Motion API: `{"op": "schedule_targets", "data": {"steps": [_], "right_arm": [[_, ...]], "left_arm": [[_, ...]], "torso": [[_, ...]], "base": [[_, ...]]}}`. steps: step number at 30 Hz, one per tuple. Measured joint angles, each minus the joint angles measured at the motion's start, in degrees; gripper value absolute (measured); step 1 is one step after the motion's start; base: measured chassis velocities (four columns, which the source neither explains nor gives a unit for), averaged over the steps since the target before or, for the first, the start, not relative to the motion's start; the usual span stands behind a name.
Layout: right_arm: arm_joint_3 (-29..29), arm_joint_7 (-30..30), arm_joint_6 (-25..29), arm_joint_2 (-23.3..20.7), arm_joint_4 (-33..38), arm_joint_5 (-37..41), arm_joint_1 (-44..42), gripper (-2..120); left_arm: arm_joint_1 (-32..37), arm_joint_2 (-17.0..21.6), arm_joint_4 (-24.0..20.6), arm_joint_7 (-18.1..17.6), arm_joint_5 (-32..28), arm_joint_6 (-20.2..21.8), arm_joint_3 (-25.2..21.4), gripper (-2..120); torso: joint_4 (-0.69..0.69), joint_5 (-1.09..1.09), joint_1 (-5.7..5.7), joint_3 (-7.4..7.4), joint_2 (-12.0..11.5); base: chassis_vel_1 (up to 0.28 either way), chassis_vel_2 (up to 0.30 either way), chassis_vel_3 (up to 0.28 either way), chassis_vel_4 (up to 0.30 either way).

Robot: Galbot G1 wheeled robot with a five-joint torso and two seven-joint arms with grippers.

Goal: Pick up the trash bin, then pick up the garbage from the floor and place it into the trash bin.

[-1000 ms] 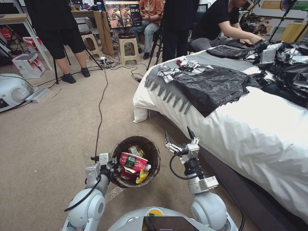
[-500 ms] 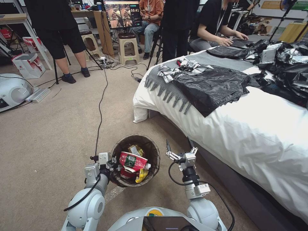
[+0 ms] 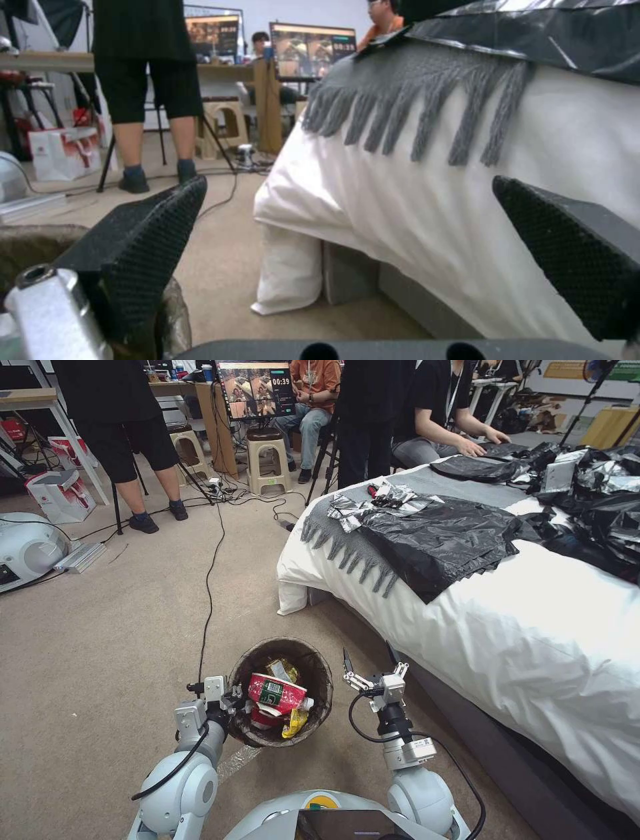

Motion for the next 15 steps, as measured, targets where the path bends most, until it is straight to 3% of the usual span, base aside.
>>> {"op": "schedule_targets", "data": {"steps": [15], "right_arm": [[0.1,-0.5,-0.2,0.1,0.0,0.0,0.2,100]], "left_arm": [[0.0,0.1,-0.1,0.2,-0.1,-0.1,-0.1,3]], "torso": [[0.01,0.0,0.0,0.0,0.0]], "base": [[0.048,0.045,0.039,0.046]]}}
